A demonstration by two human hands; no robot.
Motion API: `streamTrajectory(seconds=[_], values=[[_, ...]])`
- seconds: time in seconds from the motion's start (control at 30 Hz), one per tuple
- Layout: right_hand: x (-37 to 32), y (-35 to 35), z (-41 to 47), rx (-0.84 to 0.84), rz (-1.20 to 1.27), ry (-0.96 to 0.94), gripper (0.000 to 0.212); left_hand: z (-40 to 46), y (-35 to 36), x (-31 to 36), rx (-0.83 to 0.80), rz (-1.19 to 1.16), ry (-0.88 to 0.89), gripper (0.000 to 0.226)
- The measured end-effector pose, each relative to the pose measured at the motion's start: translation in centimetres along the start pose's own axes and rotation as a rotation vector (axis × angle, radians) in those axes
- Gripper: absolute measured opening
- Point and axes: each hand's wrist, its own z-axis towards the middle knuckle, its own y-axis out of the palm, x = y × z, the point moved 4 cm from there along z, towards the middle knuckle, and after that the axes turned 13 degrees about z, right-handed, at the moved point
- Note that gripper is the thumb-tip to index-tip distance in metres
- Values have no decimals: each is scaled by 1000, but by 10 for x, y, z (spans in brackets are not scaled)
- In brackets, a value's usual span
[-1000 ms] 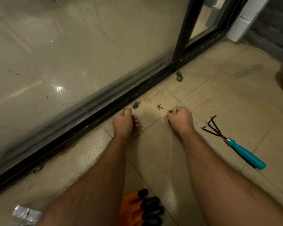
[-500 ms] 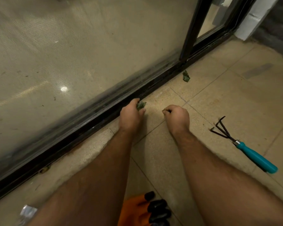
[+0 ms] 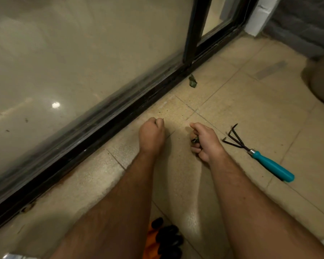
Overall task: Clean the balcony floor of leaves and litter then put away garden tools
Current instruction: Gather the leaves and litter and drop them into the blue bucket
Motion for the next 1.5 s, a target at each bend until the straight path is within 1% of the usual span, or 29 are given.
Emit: streamTrajectory(seconds=[0.07, 0.13, 0.2, 0.27, 0.33, 0.47, 0.57, 0.67, 0.77, 0.87, 0.93, 0.97, 1.07, 1.13, 1.2, 1.27, 1.3, 1.37, 1.43, 1.5], values=[[3, -2, -1, -10, 42, 10, 20, -4, 8, -3, -35, -283, -142, 30], [10, -4, -4, -29, 78, 35, 14, -10, 15, -6, -118, -565, -336, 30], [15, -3, -6, -67, 124, 61, 13, -15, 15, -5, -188, -815, -501, 26], [16, -2, -8, -79, 150, 68, 20, -21, 10, -6, -220, -1057, -599, 21], [15, -5, -8, -69, 183, 70, 25, -25, 7, -15, -243, -1173, -643, 20], [16, -13, -11, -53, 248, 115, 27, -26, 2, -31, -282, -1181, -603, 15], [15, -11, -24, 5, 205, 125, 32, -27, -7, -25, -355, -1091, -547, 23], [4, 5, -40, 41, 182, 122, 39, -30, -21, 1, -433, -1028, -540, 28], [-30, 32, -58, 31, 146, 103, 41, -31, -41, 45, -487, -1011, -531, 32], [-78, 58, -77, 55, -26, -15, 36, -28, -69, 89, -497, -987, -519, 35], [-111, 71, -84, 123, -230, -135, 30, -20, -88, 108, -510, -958, -526, 31], [-124, 74, -84, 159, -343, -204, 32, -17, -94, 113, -518, -939, -526, 29], [-154, 73, -60, 242, -725, -390, 49, -6, -90, 113, -533, -888, -493, 22], [-159, 70, -29, 255, -856, -446, 49, -2, -80, 102, -511, -878, -438, 19], [-158, 69, 8, 282, -876, -462, 37, 6, -60, 93, -469, -893, -391, 20], [-148, 66, 45, 315, -869, -432, 23, 11, -34, 84, -438, -942, -406, 19], [-144, 66, 58, 327, -872, -429, 23, 12, -22, 81, -447, -978, -415, 19], [-136, 65, 85, 351, -874, -445, 30, 16, 3, 70, -464, -1040, -447, 27], [-128, 65, 111, 341, -851, -441, 38, 17, 13, 55, -455, -1042, -466, 32], [-122, 66, 130, 298, -907, -419, 41, 17, 18, 42, -453, -1027, -466, 33]])
